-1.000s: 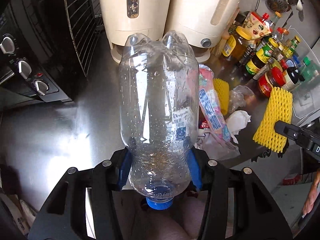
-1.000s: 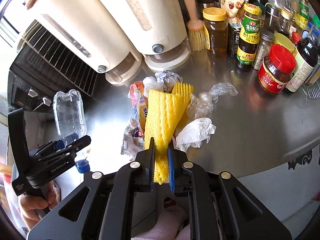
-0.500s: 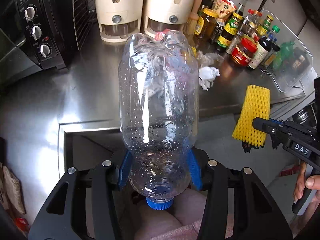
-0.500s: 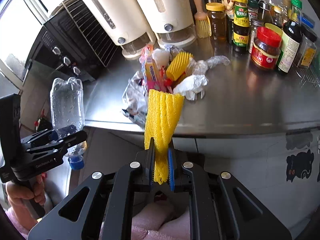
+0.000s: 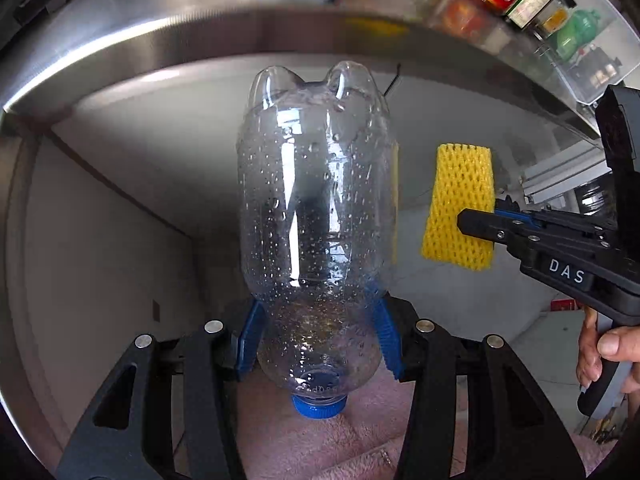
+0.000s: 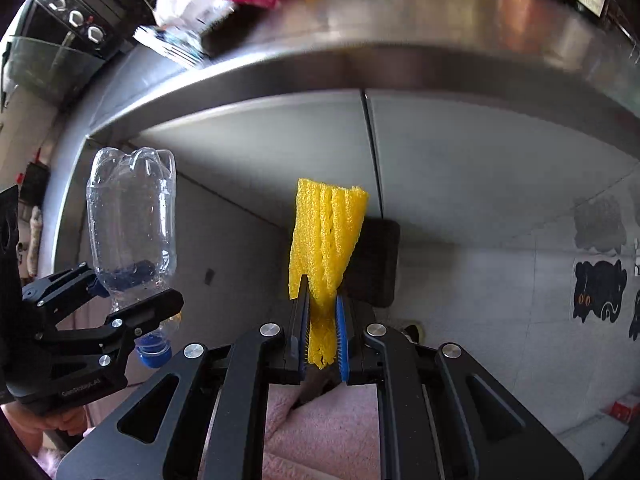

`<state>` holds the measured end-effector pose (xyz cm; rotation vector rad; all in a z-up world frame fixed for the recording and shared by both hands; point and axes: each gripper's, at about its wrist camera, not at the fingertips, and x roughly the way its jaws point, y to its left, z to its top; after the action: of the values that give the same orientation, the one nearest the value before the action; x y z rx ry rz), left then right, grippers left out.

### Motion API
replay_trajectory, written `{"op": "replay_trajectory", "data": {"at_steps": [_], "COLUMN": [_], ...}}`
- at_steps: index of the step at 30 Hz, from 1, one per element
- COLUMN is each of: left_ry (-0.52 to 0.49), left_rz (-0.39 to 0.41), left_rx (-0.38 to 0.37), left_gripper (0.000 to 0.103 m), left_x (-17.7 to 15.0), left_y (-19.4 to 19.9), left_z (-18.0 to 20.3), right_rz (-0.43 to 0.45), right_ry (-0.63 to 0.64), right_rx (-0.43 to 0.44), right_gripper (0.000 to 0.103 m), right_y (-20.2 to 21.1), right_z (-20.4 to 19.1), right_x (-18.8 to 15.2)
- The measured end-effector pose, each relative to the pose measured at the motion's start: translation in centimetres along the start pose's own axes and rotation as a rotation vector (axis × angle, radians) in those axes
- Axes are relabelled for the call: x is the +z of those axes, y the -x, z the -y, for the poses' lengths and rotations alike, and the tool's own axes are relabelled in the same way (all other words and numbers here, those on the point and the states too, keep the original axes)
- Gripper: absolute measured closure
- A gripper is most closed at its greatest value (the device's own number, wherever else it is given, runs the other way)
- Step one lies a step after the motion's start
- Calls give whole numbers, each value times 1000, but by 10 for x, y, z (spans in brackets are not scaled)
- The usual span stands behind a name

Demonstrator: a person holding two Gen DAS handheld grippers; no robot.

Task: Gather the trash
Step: 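Carry bottle and foam net down over the black bin and open both grippers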

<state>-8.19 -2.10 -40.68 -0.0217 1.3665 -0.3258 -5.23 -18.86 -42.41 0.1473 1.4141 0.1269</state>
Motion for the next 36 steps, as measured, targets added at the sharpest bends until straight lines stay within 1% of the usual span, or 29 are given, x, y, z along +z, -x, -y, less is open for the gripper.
{"op": "replay_trajectory", "data": {"at_steps": [3,6,9,13,17,21,23,25,29,30,32,33,34,35,36], "left_ry": [35,34,38,82,54,73,69,65,65,68,71,69,69,69,71], "left_rz": [-58,-89,-92,-113,-152,-179,-184,-194,-205,-205,-207,-203,-199,-196,-193], "left_rx": [6,20,24,-2,33,24,30,40,53,54,63,66,67,69,71], "left_gripper": [56,56,56,56,56,56,56,56,56,56,56,55,54,49,46], "left_x": [0,1,1,3,3,8,10,11,13,14,14,15,16,16,17], "left_y": [-43,-79,-105,-136,-169,-189,-197,-202,-203,-202,-201,-200,-199,-197,-195], "left_z": [-10,-16,-23,-36,-35,-33,-31,-28,-27,-26,-28,-29,-29,-29,-31], "right_rz": [-34,-41,-47,-84,-127,-148,-152,-155,-153,-153,-150,-140,-133,-131,-128], "right_ry": [-42,-63,-104,-161,-202,-212,-208,-209,-200,-192,-173,-163,-156,-155,-156], "right_rx": [4,2,7,37,51,55,50,44,31,20,8,3,-1,-4,-7], "right_gripper": [90,90,90,90,90,88,88,88,87,85,63,47,47,47,47], "right_y": [-33,-60,-88,-133,-171,-191,-197,-197,-198,-198,-195,-192,-190,-187,-185], "right_z": [13,22,32,44,48,50,45,52,50,46,39,37,34,33,32], "right_x": [0,1,3,3,4,10,12,8,14,14,17,18,19,20,21]}}
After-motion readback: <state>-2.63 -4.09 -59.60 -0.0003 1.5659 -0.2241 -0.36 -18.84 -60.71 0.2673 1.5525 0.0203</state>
